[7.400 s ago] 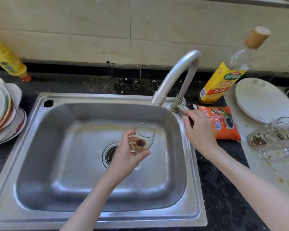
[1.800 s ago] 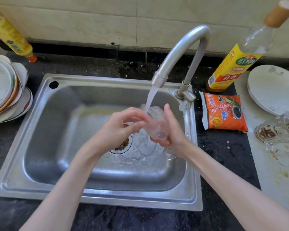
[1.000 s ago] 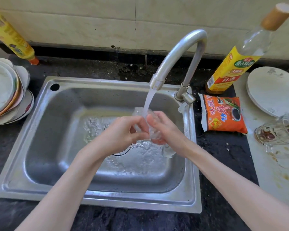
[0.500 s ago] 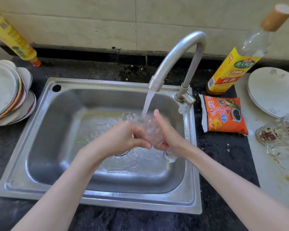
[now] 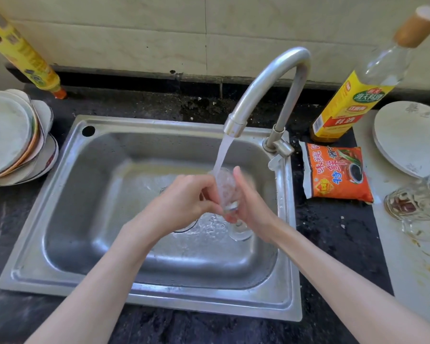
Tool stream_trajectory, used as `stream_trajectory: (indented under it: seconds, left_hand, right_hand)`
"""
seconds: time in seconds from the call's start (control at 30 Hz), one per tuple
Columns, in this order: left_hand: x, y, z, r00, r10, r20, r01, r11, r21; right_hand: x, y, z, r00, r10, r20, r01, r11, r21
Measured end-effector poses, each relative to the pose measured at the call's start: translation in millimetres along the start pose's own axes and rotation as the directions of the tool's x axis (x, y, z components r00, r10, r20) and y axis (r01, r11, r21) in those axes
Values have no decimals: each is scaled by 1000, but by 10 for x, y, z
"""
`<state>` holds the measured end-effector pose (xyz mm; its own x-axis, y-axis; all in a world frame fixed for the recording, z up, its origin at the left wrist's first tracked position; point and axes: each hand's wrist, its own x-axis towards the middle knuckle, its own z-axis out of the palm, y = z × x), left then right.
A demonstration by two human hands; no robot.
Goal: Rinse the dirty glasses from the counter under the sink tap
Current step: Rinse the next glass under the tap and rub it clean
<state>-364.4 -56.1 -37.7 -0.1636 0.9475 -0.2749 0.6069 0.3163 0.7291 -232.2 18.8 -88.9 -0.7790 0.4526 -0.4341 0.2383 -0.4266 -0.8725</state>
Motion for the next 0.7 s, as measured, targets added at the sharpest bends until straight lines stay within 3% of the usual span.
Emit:
stream_trajectory:
  seconds: [0.1,0.23,0.3,0.43,0.5,0.57,0.63,0.7]
  left_hand:
    - [-23,-35,53,996,17,-93,-19,1000,-25]
    - [-10,-51,-63,975,93,200,-120,985,126]
    - [0,-12,-95,968,64,242,-122,965,233]
    - [-17,77,-23,998,46,-46,-31,959,280]
    - [-23,54,-17,993,55,-107,-28,971,237]
    - [-29,78,-78,994,59,87,-76,976,205]
    - [-47,133,-119,939,38,343,-117,970,214]
    - [-37,164,-140,905,-24,425,-110,951,290]
  right_hand:
    - [2,15,17,989,-73,-126,60,993,-101]
    - [13,10,-15,999,-19,-33,20,1000,19]
    - [27,48,-20,1000,23,14,-23,999,40]
    - [105,136,24,994,-42,-101,46,999,30]
    - [120,128,33,982,-88,-170,89,996,0]
    - [107,67,11,992,-38,-117,38,999,-1]
    - [68,-14,6,998,48,-31,-48,999,3]
    - [54,-39,10,996,90,24,-91,994,59]
